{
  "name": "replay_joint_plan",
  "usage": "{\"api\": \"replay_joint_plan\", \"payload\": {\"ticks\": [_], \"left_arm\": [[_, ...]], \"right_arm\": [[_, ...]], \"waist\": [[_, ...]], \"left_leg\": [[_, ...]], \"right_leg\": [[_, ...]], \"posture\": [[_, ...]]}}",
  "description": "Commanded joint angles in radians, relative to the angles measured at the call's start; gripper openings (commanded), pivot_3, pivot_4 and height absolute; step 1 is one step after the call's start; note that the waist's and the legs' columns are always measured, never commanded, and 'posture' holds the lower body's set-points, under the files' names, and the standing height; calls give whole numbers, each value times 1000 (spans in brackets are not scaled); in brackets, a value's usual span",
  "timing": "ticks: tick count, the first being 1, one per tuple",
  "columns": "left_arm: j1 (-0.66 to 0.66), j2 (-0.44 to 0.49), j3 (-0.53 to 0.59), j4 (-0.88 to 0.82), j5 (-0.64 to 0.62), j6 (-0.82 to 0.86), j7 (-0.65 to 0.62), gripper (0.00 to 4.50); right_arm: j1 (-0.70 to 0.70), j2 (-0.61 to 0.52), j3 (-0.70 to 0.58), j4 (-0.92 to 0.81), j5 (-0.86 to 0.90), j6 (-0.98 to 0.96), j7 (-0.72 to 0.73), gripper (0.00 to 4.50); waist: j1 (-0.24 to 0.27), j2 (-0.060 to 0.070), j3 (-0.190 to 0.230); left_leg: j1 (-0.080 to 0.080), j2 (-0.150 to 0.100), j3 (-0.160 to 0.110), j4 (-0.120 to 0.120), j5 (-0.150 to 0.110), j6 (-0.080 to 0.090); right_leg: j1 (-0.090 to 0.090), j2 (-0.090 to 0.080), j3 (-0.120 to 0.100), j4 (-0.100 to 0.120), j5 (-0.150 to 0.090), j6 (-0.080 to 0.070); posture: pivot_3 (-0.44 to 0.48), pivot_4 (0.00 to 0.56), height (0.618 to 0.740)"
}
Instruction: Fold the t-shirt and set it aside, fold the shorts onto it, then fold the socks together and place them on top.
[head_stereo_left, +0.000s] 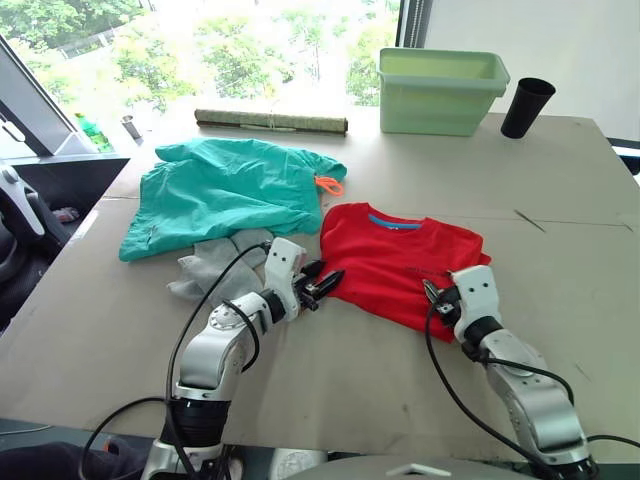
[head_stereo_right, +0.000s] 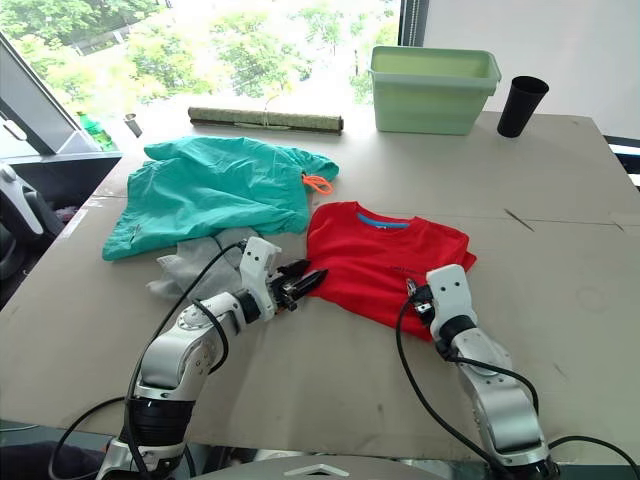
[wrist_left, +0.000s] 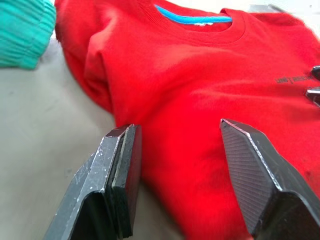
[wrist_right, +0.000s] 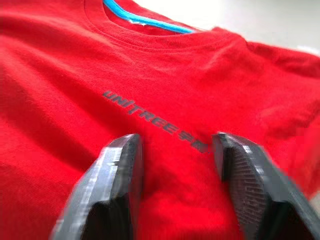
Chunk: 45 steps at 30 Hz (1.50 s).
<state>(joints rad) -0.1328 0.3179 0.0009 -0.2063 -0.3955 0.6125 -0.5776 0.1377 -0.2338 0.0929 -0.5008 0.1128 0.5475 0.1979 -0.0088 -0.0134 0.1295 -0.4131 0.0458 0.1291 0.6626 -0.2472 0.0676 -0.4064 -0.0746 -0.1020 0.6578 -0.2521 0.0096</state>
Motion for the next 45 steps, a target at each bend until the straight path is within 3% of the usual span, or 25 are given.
{"api": "replay_joint_plan", "payload": {"ticks": [1, 2, 3, 6, 10, 17, 20, 21, 24, 25, 29, 31, 36, 40, 45], "left_arm": [[-21, 41, 83, -84, -168, 49, -116, 3578], [-26, 62, 88, -97, -198, 70, -145, 3963], [-29, 95, 97, -116, -237, 98, -182, 4431], [-28, 230, 110, -173, -339, 168, -324, 4431], [4, 359, 106, -229, -376, 163, -436, 4431], [102, 426, 133, -271, -368, 110, -482, 4431], [131, 434, 149, -286, -368, 97, -478, 4431], [142, 434, 154, -290, -367, 89, -477, 4487], [167, 443, 163, -294, -360, 57, -492, 4500], [169, 447, 165, -296, -366, 56, -493, 4500], [182, 452, 157, -304, -359, 34, -500, 4500], [189, 446, 145, -316, -359, 28, -495, 4500], [144, 408, 79, -341, -370, 36, -477, 4500], [83, 375, 24, -341, -373, 43, -463, 4500], [15, 344, -34, -318, -359, 39, -468, 4500]], "right_arm": [[-38, -13, -135, -224, 171, 200, 36, 4226], [-51, -14, -167, -259, 213, 258, 37, 4500], [-72, -18, -201, -297, 256, 331, 34, 4500], [-180, -7, -322, -330, 320, 579, -31, 4500], [-281, 19, -368, -241, 292, 714, -107, 4500], [-353, 177, -343, -70, 277, 790, -175, 4500], [-340, 155, -254, -34, 264, 781, -150, 4500], [-329, 138, -211, -12, 254, 764, -136, 4257], [-284, 24, -49, 40, 190, 681, -99, 3312], [-271, -13, -18, 39, 176, 653, -84, 2714], [-232, -239, 18, -8, 127, 580, 6, 731], [-223, -390, -3, -45, 106, 550, 64, 72], [-190, -707, -150, -93, 110, 517, 236, 72], [-108, -921, -228, -2, 55, 394, 348, 72], [-58, -1041, -259, 250, -40, 172, 419, 72]], "waist": [[-2, 0, 1], [-3, 0, 1], [-3, 0, 2], [-6, 0, 2], [-3, 0, 2], [-5, 2, 3], [-7, 0, 3], [-9, 0, 2], [-14, -1, 2], [-15, -2, 1], [-10, -2, 1], [3, -2, 1], [34, 5, 6], [30, 2, 8], [22, 1, 10]], "left_leg": [[-2, 0, 0, 0, 0, 0], [-3, 0, 0, 0, 1, -1], [-3, 1, 0, 0, 2, -3], [-2, 1, 0, -2, 3, -4], [-2, 0, 1, -5, 4, -2], [-2, -1, 2, -11, 5, -2], [-2, -1, 2, -11, 6, -1], [-2, -1, 2, -11, 6, -2], [-1, -1, 2, -11, 4, -4], [-1, -1, 2, -11, 4, -5], [-1, 0, 2, -11, 4, -6], [-2, -1, 1, -12, 4, -6], [-4, -6, 1, -13, 2, -3], [-5, -7, 2, -12, 3, 4], [-4, -6, 1, -12, 4, 4]], "right_leg": [[-2, 0, 0, 0, 2, -2], [-3, 0, 0, 1, 2, -2], [-3, 0, 0, 1, 2, -2], [-4, 1, 0, 1, 2, -2], [-5, 1, 0, -1, 1, -4], [-5, 1, 1, -5, 1, -4], [-5, 1, 1, -5, 1, -4], [-5, 1, 1, -6, 1, -4], [-5, 1, 1, -6, 1, -3], [-5, 1, 1, -6, 1, -3], [-5, 2, 1, -7, 0, -2], [-5, 1, 0, -10, -1, -1], [-4, -4, -2, -14, 1, -3], [-4, -5, -2, -16, 1, -2], [-2, -2, -3, -16, 1, 4]], "posture": [[0, 150, 740], [0, 150, 740], [0, 150, 740], [0, 150, 740], [0, 150, 740], [0, 150, 740], [0, 150, 740], [0, 150, 740], [0, 150, 740], [0, 150, 740], [0, 150, 740], [0, 150, 740], [0, 150, 740], [0, 150, 740], [0, 150, 740]]}}
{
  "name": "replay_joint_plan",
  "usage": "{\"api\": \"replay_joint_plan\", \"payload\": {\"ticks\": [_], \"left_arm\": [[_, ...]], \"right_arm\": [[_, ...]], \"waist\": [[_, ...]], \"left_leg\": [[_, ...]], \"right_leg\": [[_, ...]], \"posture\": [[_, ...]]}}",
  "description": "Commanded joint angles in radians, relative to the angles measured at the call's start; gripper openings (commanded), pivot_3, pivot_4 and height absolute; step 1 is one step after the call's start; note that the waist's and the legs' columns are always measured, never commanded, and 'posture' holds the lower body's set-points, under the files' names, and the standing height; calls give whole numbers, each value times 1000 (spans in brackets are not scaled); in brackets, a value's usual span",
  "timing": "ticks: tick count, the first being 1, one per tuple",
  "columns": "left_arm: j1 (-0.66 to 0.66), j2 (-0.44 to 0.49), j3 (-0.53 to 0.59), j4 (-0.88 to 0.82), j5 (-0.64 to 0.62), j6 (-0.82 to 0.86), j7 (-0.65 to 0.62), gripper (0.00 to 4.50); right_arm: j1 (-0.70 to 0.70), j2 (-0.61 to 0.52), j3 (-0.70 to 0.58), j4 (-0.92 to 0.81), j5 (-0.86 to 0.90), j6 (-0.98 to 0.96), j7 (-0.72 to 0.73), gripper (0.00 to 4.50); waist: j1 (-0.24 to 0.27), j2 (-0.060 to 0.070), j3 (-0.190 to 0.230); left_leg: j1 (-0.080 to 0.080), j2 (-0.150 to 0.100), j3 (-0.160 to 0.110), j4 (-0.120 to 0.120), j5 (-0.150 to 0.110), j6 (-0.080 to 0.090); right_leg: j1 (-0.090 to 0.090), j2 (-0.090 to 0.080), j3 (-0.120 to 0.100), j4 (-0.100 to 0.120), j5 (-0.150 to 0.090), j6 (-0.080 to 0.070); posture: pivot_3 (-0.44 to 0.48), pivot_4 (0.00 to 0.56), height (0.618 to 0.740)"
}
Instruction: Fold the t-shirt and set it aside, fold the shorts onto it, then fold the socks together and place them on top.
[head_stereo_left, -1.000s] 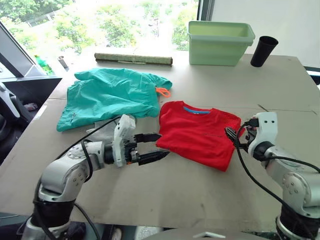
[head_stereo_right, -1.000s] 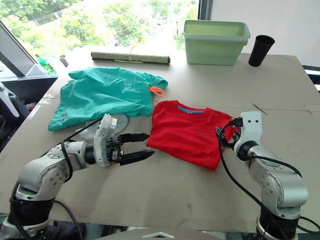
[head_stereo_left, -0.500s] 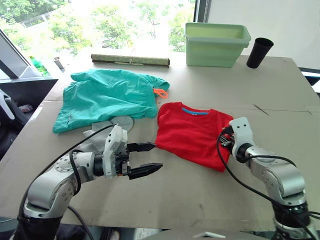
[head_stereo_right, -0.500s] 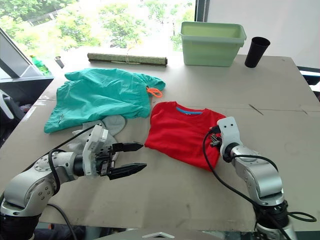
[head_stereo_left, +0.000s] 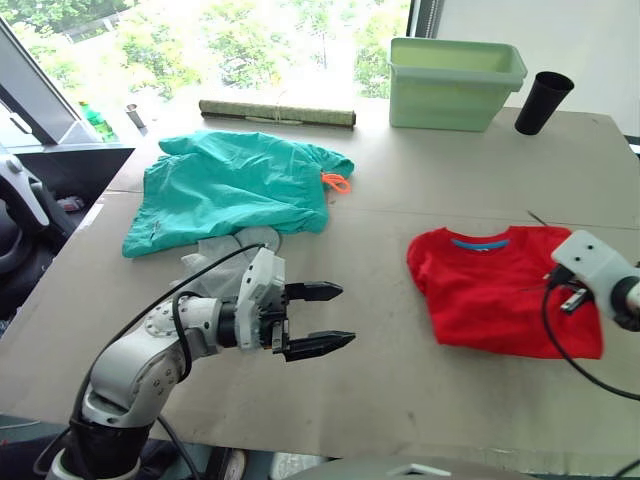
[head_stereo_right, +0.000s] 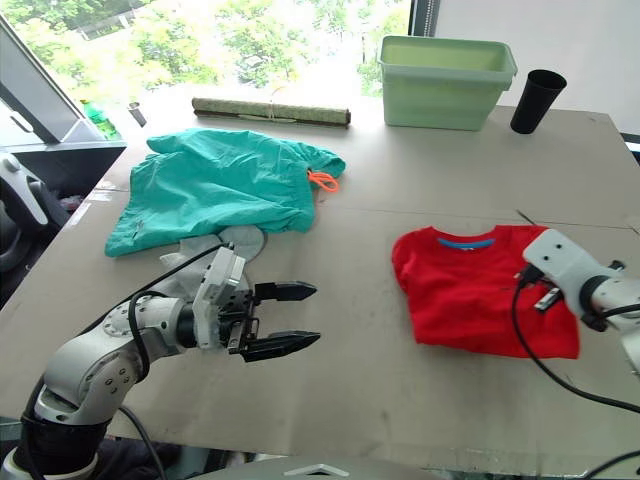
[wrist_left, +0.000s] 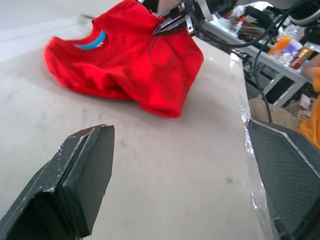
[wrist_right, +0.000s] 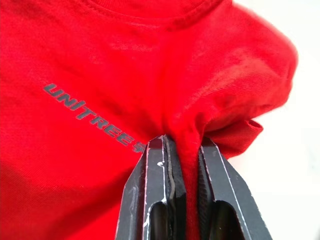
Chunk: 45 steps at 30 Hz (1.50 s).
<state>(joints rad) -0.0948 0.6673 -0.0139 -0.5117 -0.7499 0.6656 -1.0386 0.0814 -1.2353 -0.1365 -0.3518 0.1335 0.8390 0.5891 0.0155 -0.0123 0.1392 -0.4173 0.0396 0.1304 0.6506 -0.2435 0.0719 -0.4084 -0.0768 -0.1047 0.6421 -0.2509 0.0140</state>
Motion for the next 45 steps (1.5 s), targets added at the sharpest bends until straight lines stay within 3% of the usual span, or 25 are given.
{"api": "replay_joint_plan", "payload": {"ticks": [1, 8, 15, 18, 19, 23, 25, 29, 33, 34, 35, 37, 40, 45], "left_arm": [[-38, -12, -34, -8, 1, -20, -13, 4500], [-121, -62, -98, -8, -7, -25, -23, 4500], [-188, -87, -127, 22, -4, -29, -39, 4500], [-207, -97, -134, 28, -5, -22, -37, 4500], [-214, -100, -135, 33, -3, -21, -36, 4500], [-236, -102, -137, 50, 1, -21, -33, 4500], [-246, -108, -136, 55, -3, -18, -26, 4500], [-266, -122, -123, 93, -6, -18, -18, 4500], [-283, -156, -93, 149, 9, -29, 40, 4500], [-285, -172, -76, 163, 19, -40, 73, 4500], [-288, -186, -56, 182, 31, -53, 107, 4500], [-286, -203, -14, 215, 44, -63, 166, 4500], [-259, -191, 56, 255, 107, -80, 273, 4500], [-291, -54, 82, 387, 282, -142, 317, 4500]], "right_arm": [[-24, -49, -9, 171, -82, -168, 34, 72], [-257, -23, 149, 592, -227, -362, 44, 72], [-408, 6, 274, 873, -336, -433, 110, 72], [-410, 16, 261, 910, -325, -454, 128, 866], [-399, 12, 237, 898, -321, -459, 114, 1326], [-299, -3, 60, 697, -269, -415, 60, 3048], [-202, 37, -107, 477, -227, -331, 64, 3982], [-111, 254, -395, 40, -97, -129, 36, 3982], [-32, 567, -500, -302, 82, -26, -14, 3982], [-19, 637, -489, -374, 144, -10, -18, 3982], [-13, 697, -461, -435, 190, -6, -33, 4254], [-22, 810, -382, -525, 234, -20, -92, 4254], [-20, 909, -190, -612, 291, -36, -114, 4254], [-24, 866, 23, -629, 286, -81, -75, 4254]], "waist": [[-3, 0, 0], [-3, 1, 1], [-1, 2, 1], [-3, 2, 1], [-3, 3, 2], [-3, 7, 1], [-2, 7, 1], [-1, 7, 1], [3, 4, 1], [3, 5, 1], [2, 5, 1], [-3, 5, 1], [-18, 5, 1], [-22, 3, 1]], "left_leg": [[1, 0, 1, 0, 0, 0], [2, 2, 2, 2, 1, -1], [3, 2, 3, 3, 1, -2], [3, 2, 3, 3, 2, -2], [4, 2, 3, 3, 2, -2], [4, 2, 2, 3, 3, -4], [5, 3, 2, 3, 3, -4], [5, 6, 0, 3, 4, -6], [4, 6, -4, 3, 4, -6], [4, 6, -5, 3, 4, -6], [3, 5, -4, 3, 4, -6], [3, 4, -4, 4, 4, -5], [5, 6, -3, 4, 4, -6], [5, 6, -3, 4, 4, -6]], "right_leg": [[0, 1, 1, 0, 0, 0], [1, 5, 5, 1, 0, 2], [1, 5, 5, 1, 1, 1], [2, 5, 5, 1, 1, 1], [3, 5, 5, 1, 1, 1], [3, 5, 5, 3, 1, 2], [4, 5, 6, 4, 1, 2], [4, 7, 4, 4, 1, 3], [5, 8, 0, 3, 0, 2], [5, 8, 0, 3, 0, 2], [5, 7, 0, 3, 1, 2], [5, 6, 1, 3, 1, 2], [5, 7, 2, 5, 1, 2], [4, 8, 2, 7, 3, -1]], "posture": [[0, 150, 740], [0, 150, 740], [0, 150, 740], [0, 150, 740], [0, 150, 740], [0, 150, 740], [0, 150, 740], [0, 150, 740], [0, 150, 740], [0, 150, 740], [0, 150, 740], [0, 150, 740], [0, 150, 740], [0, 150, 740]]}}
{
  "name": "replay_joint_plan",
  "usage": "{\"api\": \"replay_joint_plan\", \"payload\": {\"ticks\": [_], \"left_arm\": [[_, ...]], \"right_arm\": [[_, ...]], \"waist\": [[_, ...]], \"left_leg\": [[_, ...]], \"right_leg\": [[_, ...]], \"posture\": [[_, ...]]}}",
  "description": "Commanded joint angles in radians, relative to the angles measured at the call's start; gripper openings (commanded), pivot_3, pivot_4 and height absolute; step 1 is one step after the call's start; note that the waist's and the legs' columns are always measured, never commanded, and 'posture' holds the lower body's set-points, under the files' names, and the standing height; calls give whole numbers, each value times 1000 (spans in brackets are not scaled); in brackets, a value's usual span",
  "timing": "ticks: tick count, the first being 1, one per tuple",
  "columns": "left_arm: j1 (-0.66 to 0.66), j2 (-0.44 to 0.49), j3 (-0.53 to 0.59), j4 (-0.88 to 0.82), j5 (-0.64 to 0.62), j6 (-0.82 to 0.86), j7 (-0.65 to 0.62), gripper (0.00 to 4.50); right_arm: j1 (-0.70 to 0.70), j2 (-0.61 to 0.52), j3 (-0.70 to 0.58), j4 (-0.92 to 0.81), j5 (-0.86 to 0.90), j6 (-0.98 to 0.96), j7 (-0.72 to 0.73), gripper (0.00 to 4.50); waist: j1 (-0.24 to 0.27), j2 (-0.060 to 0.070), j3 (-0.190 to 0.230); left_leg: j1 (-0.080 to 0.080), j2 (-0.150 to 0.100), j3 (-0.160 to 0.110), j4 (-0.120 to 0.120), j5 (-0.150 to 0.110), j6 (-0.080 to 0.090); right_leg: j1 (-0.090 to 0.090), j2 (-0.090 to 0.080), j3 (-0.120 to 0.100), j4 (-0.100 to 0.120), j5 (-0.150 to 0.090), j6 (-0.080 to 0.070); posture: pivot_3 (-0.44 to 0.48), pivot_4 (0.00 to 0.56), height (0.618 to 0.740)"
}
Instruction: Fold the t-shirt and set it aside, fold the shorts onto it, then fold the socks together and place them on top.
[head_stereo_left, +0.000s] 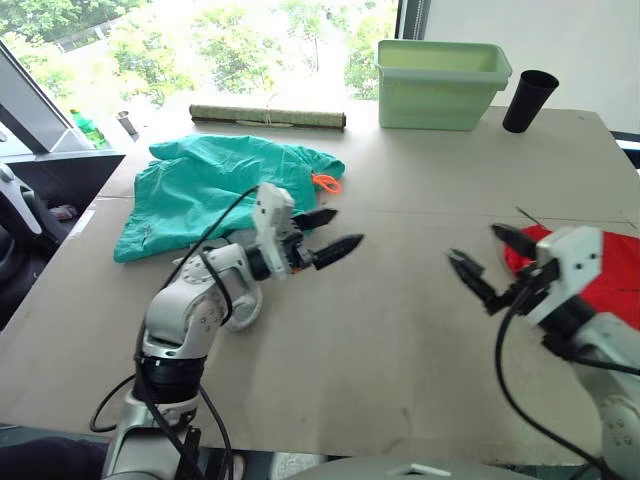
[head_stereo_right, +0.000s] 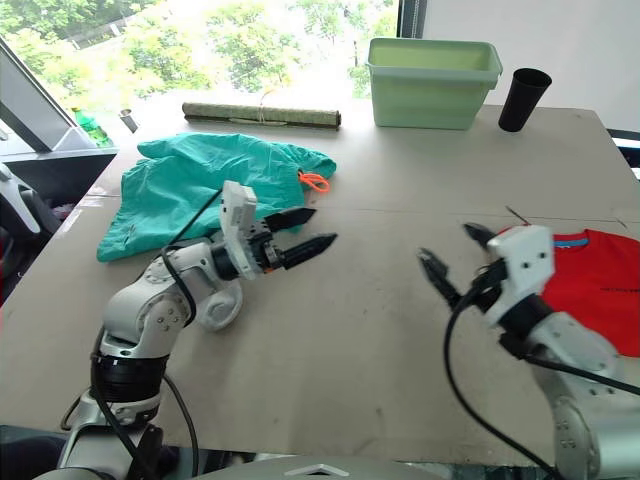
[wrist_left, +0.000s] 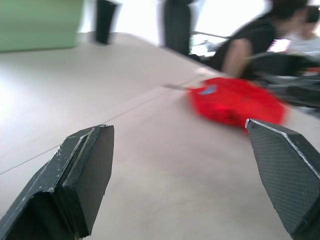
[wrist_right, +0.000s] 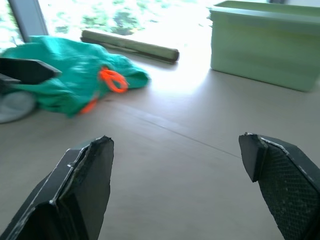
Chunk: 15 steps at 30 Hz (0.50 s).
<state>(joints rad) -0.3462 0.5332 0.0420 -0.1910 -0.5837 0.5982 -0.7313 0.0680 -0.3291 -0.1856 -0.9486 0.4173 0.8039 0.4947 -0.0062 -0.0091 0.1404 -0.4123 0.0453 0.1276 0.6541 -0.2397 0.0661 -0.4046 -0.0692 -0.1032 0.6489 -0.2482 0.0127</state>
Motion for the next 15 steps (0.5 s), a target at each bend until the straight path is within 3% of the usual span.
{"api": "replay_joint_plan", "payload": {"ticks": [1, 5, 12, 15], "left_arm": [[-64, 116, 1, 106, 164, -113, -14, 4500], [-184, 218, -162, 324, 386, -360, -164, 4500], [-502, 148, -393, 870, 725, -732, -166, 4500], [-603, 88, -427, 1061, 782, -884, -170, 3638]], "right_arm": [[-13, -61, 92, -26, -9, -56, 24, 4254], [-16, -99, 130, 15, -31, -100, 16, 4254], [21, -157, 178, 59, -103, -172, 2, 4254], [37, -171, 200, 59, -142, -186, -20, 4500]], "waist": [[2, -1, 0], [21, -3, 0], [23, -7, 1], [21, -9, 1]], "left_leg": [[0, -1, 0, 0, 0, 0], [-1, -3, -1, 0, 0, 0], [-4, -5, -1, 0, -1, 2], [-4, -5, 0, 0, -1, 3]], "right_leg": [[0, 0, 0, 0, 0, 0], [0, -1, -2, -2, 0, 0], [0, -2, -3, -3, 0, -1], [-1, -1, -2, -3, 0, 0]], "posture": [[0, 150, 740], [0, 150, 740], [0, 150, 740], [0, 150, 740]]}}
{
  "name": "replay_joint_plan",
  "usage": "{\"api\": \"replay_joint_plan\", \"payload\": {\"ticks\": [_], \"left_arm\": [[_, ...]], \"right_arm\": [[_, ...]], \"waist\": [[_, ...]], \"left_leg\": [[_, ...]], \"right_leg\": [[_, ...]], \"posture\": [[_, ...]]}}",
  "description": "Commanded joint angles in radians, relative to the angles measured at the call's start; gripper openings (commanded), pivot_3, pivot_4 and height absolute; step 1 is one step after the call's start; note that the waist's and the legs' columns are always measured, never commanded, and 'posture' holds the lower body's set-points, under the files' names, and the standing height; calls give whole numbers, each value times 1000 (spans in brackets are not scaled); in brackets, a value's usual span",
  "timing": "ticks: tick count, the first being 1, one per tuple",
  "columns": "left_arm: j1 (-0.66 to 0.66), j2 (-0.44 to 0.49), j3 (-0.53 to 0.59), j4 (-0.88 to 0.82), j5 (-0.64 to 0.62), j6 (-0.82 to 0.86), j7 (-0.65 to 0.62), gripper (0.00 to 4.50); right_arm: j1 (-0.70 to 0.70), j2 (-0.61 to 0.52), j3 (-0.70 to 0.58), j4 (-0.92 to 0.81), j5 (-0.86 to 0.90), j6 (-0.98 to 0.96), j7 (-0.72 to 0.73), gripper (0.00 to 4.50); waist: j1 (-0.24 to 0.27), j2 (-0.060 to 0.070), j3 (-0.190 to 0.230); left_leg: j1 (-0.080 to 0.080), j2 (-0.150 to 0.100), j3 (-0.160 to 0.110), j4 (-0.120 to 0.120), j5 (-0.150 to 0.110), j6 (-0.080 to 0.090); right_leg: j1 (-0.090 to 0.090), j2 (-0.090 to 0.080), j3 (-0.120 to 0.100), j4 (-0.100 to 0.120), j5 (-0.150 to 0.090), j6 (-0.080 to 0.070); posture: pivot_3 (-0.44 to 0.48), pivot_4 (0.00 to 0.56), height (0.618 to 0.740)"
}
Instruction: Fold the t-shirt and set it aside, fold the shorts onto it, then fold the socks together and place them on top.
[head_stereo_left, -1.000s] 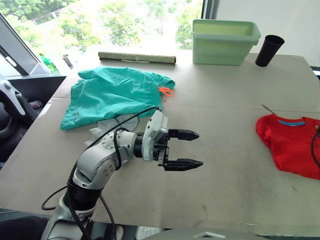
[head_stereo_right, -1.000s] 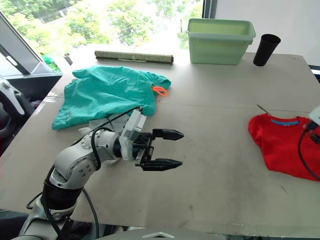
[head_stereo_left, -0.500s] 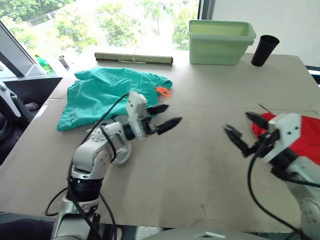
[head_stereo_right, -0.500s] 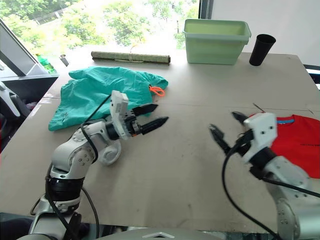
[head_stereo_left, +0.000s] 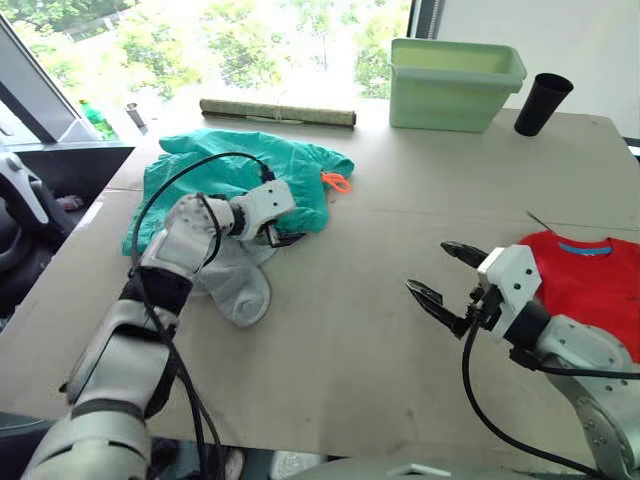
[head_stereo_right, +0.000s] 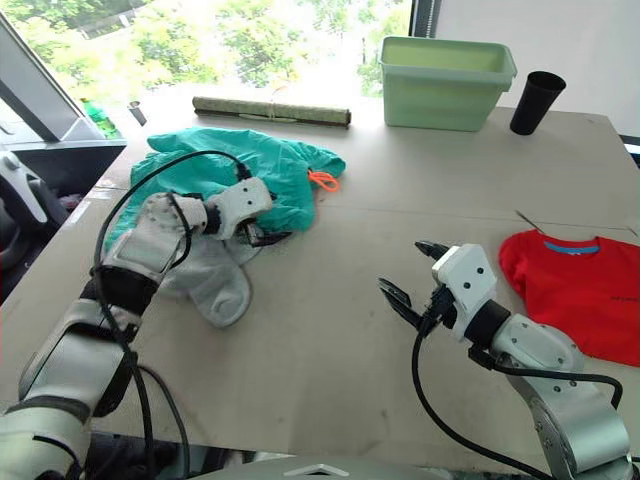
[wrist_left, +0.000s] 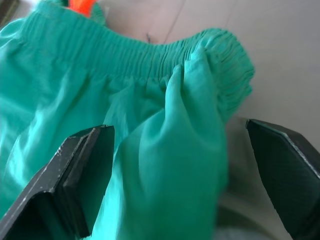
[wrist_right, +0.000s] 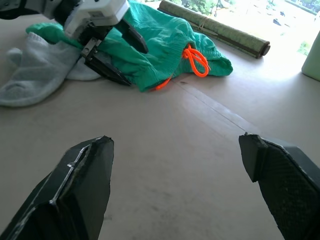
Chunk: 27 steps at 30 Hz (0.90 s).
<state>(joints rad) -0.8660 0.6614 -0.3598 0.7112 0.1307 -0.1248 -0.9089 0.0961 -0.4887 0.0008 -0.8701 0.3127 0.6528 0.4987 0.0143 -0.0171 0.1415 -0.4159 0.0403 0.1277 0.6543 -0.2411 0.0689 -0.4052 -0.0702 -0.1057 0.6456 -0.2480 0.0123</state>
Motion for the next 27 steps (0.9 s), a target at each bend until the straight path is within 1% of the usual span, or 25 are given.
{"api": "replay_joint_plan", "payload": {"ticks": [1, 2, 4, 6, 7, 8, 9, 11, 14, 16, 18, 24, 26, 27], "left_arm": [[-116, -64, -20, 212, 66, -197, -3, 3188], [-141, -83, -9, 252, 59, -229, -13, 2646], [-179, -134, 36, 296, -4, -278, -89, 1672], [-200, -193, 95, 299, -98, -286, -204, 1016], [-201, -221, 117, 284, -144, -278, -266, 840], [-202, -249, 141, 269, -185, -250, -317, 145], [-199, -276, 158, 248, -221, -207, -367, 50], [-186, -315, 173, 206, -261, -165, -433, 50], [-159, -353, 171, 151, -272, -136, -467, 50], [-140, -371, 164, 112, -275, -116, -482, 50], [-111, -387, 147, 67, -269, -123, -500, 50], [-45, -396, 106, -25, -246, -160, -537, 50], [-31, -396, 105, -52, -250, -149, -535, 0], [-25, -396, 105, -67, -253, -146, -534, 0]], "right_arm": [[13, -13, 19, -22, -48, -35, -35, 4500], [13, -16, 24, -23, -58, -34, -41, 4500], [-7, -32, 44, -17, -80, -24, -45, 4500], [-77, -40, 67, 9, -97, 7, -53, 4500], [-125, -52, 85, 26, -115, 18, -53, 4500], [-171, -74, 106, 45, -140, 24, -47, 4500], [-220, -96, 127, 68, -163, 37, -39, 4500], [-306, -137, 163, 114, -204, 45, -23, 4500], [-397, -181, 207, 153, -216, 50, 28, 4500], [-446, -189, 224, 184, -226, 52, 45, 4500], [-488, -209, 249, 216, -245, 41, 73, 4500], [-586, -241, 327, 320, -306, -19, 152, 4500], [-607, -263, 358, 346, -324, -32, 196, 3937], [-611, -271, 366, 354, -328, -36, 213, 3536]], "waist": [[0, -1, 0], [-1, -1, 0], [-2, -2, 1], [-1, -4, 2], [-3, -6, 3], [-3, -6, 3], [-3, -6, 3], [-4, -6, 3], [-4, -6, 3], [-5, -6, 3], [-6, -6, 3], [-6, -6, 3], [-7, -6, 3], [-6, -6, 3]], "left_leg": [[0, 0, 0, 0, 0, 0], [0, 0, 0, 0, 0, 0], [0, 1, 0, 0, 0, 0], [0, 1, 0, 0, 0, 0], [0, 1, 0, 1, 0, 0], [0, 1, 0, 2, 0, 0], [-1, 1, 0, 4, 0, 0], [-1, 2, 0, 7, 0, 1], [-1, 2, 0, 11, -1, 2], [-1, 2, 0, 11, -1, 2], [-1, 3, 0, 11, -1, 2], [-1, 3, 0, 14, -2, 3], [-1, 3, 0, 14, -2, 3], [-1, 3, 0, 14, -2, 3]], "right_leg": [[0, 0, 0, 0, 0, 0], [0, 0, 0, 0, 0, 0], [0, 0, 0, 0, 0, 0], [-1, 0, 0, 0, 0, 0], [-1, 0, 0, 0, 0, 1], [-1, -1, 0, 1, 0, 1], [-1, -1, 0, 2, 0, 0], [0, -1, 0, 3, 0, 0], [0, 0, 0, 7, 0, 0], [-1, 0, 0, 8, 0, 0], [-1, 0, 1, 9, 0, 0], [-1, -1, 1, 11, 0, 0], [-1, -1, 1, 12, 0, 0], [-1, -1, 1, 12, 0, 0]], "posture": [[0, 150, 740], [0, 150, 740], [0, 150, 740], [0, 150, 740], [0, 150, 740], [0, 150, 740], [0, 150, 740], [0, 150, 740], [0, 150, 740], [0, 150, 740], [0, 150, 740], [0, 150, 740], [0, 150, 740], [0, 150, 740]]}}
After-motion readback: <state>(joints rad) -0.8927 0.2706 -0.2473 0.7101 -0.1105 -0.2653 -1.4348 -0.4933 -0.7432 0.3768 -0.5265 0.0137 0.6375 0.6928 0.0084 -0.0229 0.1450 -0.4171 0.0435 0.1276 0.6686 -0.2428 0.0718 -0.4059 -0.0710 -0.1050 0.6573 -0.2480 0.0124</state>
